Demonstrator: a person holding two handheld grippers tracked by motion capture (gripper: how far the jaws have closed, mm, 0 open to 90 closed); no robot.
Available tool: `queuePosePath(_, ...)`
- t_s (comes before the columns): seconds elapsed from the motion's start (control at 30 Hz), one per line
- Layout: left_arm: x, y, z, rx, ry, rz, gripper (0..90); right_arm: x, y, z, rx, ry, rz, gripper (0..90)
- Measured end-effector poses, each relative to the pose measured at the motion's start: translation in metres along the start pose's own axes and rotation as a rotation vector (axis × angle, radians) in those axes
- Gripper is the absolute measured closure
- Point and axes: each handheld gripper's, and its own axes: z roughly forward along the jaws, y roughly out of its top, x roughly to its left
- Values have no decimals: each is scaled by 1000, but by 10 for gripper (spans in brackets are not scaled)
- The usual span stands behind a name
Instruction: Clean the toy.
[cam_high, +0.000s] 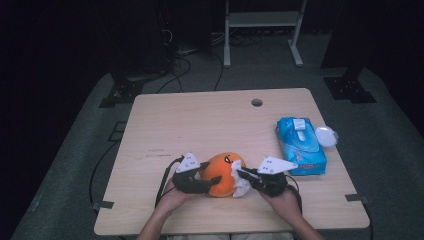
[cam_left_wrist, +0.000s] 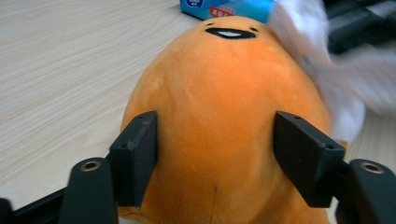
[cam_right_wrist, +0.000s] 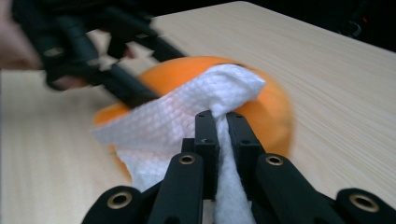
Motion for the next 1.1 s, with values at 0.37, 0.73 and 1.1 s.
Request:
queuePosePath(0.37,-10,5,3,12,-14,82,352,-6,7,-4,-33,-24,23,836)
queuePosePath(0.73,-12,7,7,13,10,41,262,-2,2,-3,-31,-4,40,836)
queuePosePath(1.1,-14,5,11,-17,33,47,206,-16,-5,0,5,-75,33,837)
